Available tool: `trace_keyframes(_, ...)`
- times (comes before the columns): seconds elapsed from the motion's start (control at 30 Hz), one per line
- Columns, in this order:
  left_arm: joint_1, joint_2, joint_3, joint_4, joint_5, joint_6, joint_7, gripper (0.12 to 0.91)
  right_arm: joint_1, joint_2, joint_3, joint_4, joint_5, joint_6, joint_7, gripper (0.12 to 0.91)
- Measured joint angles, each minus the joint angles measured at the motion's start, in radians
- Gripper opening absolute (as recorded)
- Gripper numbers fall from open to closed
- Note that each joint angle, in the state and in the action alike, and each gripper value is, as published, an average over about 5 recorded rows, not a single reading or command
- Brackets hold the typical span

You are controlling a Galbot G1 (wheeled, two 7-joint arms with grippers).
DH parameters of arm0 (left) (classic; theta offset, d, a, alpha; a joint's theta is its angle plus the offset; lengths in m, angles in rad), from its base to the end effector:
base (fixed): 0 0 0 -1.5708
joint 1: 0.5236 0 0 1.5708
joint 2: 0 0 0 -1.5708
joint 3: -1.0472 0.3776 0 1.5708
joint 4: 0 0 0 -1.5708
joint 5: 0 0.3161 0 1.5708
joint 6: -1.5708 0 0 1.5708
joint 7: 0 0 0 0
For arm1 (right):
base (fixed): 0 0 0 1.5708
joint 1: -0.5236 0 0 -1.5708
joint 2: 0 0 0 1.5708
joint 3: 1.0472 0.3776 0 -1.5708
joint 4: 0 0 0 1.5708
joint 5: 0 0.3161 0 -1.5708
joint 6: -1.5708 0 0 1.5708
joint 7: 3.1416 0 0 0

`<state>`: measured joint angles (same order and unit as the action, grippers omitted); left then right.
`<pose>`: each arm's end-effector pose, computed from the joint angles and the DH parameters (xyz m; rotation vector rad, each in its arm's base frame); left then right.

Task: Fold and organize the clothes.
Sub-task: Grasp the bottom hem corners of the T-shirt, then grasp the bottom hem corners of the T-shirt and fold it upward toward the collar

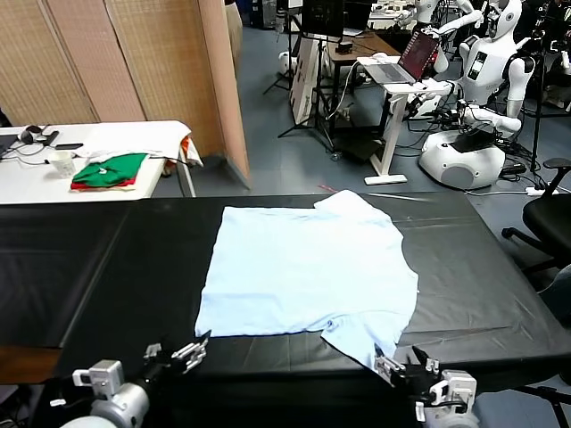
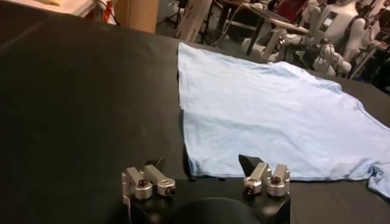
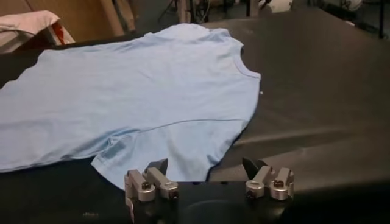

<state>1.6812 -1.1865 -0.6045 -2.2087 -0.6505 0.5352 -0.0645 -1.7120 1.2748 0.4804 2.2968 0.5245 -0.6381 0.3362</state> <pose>0.1045 0.0900 -0.2852 -0.2286 -2.5453 0.2954 0.0851 -0.0392 -0.2743 0.0018 -2.4739 -0.1646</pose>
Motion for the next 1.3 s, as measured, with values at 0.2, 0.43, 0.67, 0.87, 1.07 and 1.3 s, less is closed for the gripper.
trace_keyframes(0.2, -0.011, -0.007, 0.016, 0.017, 0.017, -0.005, 0.0, 0.508, 0.008, 0.006, -0.01, -0.023, -0.007, 0.009, -0.001, 0.362)
trace_keyframes(0.43, -0.016, -0.011, 0.028, 0.027, 0.05, -0.012, 0.0, 0.256, 0.009, 0.005, -0.009, -0.034, -0.007, 0.012, -0.006, 0.158)
trace_keyframes(0.67, -0.026, -0.02, 0.037, 0.057, 0.089, -0.02, -0.001, 0.149, 0.002, -0.001, -0.002, -0.027, -0.002, 0.012, -0.015, 0.141)
trace_keyframes(0.87, -0.026, -0.022, 0.038, 0.064, 0.093, -0.029, -0.003, 0.146, -0.032, -0.018, 0.016, 0.021, 0.018, 0.003, -0.013, 0.141)
trace_keyframes(1.07, 0.0, -0.022, 0.023, 0.041, 0.083, -0.041, -0.02, 0.146, -0.094, -0.037, 0.037, 0.094, 0.019, -0.009, -0.008, 0.141)
trace_keyframes(1.3, 0.095, -0.016, -0.022, -0.042, 0.06, -0.049, -0.041, 0.146, -0.15, -0.042, 0.045, 0.147, 0.018, -0.006, -0.007, 0.141)
